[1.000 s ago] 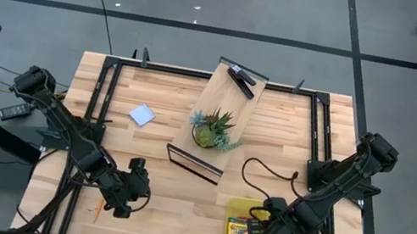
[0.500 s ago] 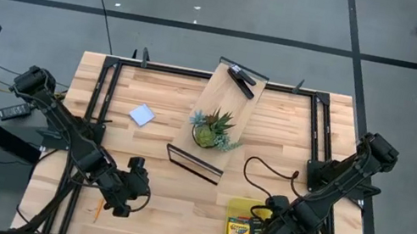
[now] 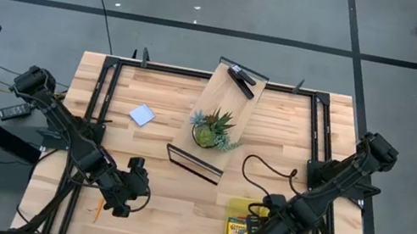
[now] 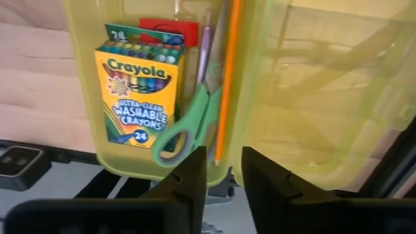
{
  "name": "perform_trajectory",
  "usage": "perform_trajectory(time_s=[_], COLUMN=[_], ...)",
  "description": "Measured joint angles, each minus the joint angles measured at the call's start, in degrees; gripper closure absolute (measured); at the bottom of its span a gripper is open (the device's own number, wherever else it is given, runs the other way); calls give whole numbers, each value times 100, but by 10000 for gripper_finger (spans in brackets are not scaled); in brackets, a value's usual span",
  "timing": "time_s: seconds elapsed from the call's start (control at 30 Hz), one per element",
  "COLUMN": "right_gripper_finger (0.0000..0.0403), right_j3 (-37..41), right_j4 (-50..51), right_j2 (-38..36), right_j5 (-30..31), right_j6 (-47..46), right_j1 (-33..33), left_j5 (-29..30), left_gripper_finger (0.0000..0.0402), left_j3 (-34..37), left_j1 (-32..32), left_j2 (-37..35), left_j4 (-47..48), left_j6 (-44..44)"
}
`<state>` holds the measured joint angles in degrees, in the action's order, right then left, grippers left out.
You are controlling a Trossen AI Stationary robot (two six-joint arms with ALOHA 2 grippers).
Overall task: Pack school essentials
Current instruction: Put the orange pencil into the yellow supply box
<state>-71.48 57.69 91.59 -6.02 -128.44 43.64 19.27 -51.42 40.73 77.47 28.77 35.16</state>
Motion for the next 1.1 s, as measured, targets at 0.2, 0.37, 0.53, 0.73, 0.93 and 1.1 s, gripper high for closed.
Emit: perform_trajectory(time_s=[0.2,0.37,0.53,0.73,0.93,1.1], right_gripper_finger=[268,260,260,266,278,285], right_j3=[0,0,-103,-331,-332,-332], right_j4=[-25,-197,-400,-346,-317,-296], right_j2=[0,0,0,-196,-887,-1670], right_j5=[0,115,832,1851,3608,4441], right_j6=[4,264,861,1565,2507,3990], right_j1=[-105,-97,-70,-146,-151,-260], left_j5=[-104,-731,-1783,-2091,-1570,-792], left_gripper_finger=[387,385,373,356,342,338], left_j3=[0,0,2,4,35,35], left_j1=[0,0,-36,11,172,328], left_j2=[0,0,-35,-35,-35,-33], left_j4=[-4,66,593,1712,1734,1320], left_j6=[13,65,956,2194,2430,2376])
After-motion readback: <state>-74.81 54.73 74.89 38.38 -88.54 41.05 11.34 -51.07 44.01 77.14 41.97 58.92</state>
